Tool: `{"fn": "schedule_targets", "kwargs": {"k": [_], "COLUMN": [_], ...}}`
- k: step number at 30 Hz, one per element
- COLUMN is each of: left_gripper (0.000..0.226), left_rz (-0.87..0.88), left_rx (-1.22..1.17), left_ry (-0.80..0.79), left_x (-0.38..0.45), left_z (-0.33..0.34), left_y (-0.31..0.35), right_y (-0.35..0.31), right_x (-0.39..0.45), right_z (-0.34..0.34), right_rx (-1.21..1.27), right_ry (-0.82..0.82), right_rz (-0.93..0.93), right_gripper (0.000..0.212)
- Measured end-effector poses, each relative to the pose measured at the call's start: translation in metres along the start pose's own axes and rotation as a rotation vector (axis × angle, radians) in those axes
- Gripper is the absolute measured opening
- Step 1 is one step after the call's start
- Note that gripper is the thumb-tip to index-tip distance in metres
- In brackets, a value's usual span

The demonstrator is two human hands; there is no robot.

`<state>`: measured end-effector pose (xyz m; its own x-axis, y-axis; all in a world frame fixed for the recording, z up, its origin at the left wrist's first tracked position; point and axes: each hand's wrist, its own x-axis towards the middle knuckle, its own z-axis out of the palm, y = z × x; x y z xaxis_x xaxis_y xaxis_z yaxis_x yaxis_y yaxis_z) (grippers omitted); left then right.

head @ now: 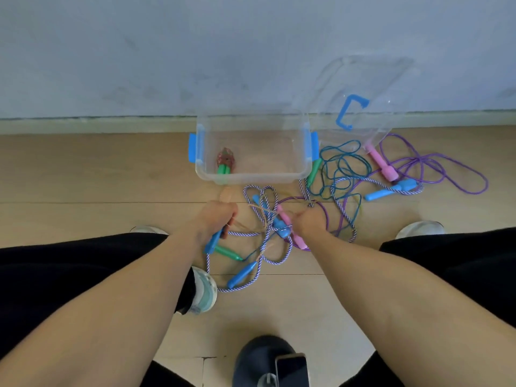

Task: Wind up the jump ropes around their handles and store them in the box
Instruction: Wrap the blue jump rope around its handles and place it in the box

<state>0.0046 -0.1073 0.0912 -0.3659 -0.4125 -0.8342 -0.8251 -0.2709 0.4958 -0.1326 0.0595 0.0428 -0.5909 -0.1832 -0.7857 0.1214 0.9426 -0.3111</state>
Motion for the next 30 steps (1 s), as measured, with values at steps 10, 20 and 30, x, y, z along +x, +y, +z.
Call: {"fn": "schedule_targets", "kwargs": {"k": [10,20,30], "left_gripper": [0.016,0.028,0.033], "left_rz": [0.339,0.482,0.581], "left_rx": [-0.183,0.218,0.509], "left_ry": [0.004,-0.323,-0.276], "left_x": [-0.047,-0.131,-0.193], "left_z": [0.037,0.017,-0.023], "left_y": [0.100,0.179,0.244], "right_y": [-0.122,-0.129,-0.140], "right_x": [-0.069,-0.121,-0.157], "right_z": [-0.141,-0.224,-0.303], "right_rx": [0.327,1.093,1.334], "right_ry": [-0.410,-0.095,-0.101], "right_rz": [-0.428,-0.527,-0.376], "right_gripper": [0.011,0.009,0.017]}}
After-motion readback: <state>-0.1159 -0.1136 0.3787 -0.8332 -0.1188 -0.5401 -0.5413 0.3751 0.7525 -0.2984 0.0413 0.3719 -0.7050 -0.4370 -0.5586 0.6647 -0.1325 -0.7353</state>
